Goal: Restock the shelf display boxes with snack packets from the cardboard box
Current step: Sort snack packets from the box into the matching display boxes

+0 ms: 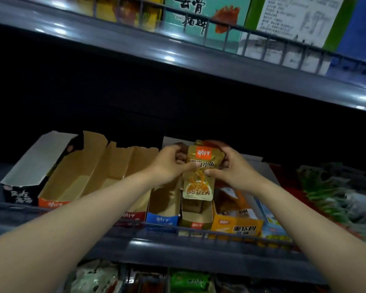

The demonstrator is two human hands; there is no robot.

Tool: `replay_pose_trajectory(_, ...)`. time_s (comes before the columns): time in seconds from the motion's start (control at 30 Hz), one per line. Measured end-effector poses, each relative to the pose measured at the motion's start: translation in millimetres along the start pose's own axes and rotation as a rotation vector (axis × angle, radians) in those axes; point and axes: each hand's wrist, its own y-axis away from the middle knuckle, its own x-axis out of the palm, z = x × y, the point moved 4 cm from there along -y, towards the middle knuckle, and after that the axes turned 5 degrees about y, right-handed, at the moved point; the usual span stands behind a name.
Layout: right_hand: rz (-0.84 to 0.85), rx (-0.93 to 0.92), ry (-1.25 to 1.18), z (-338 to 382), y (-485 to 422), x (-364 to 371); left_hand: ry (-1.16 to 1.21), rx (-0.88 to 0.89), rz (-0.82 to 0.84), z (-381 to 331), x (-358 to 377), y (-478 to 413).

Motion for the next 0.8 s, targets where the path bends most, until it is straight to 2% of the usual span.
replay_pose_trajectory(0.2,0.005,-0.055,0.063,-15.0,-9.9,8.1,-0.058,0.032,-0.037,31.0,8.3,-11.0)
replay_pose_trajectory(0.43,-0.002,-0.028,0.203,-32.8,-8.4,14.5,-0.186,0.067,-0.084,41.5,15.1,-4.0)
replay_pose_trajectory(0.7,-0.044,-0.028,0.141,-36.4,-5.6,10.9,-0.256,0.077,-0.132,36.7,22.5,-5.0)
replay_pose_trajectory(0.8,-0.047,-0.023,0.145,-34.2,-3.3,13.3,-0.164,0.046,-0.110,36.8,26.5,-0.8)
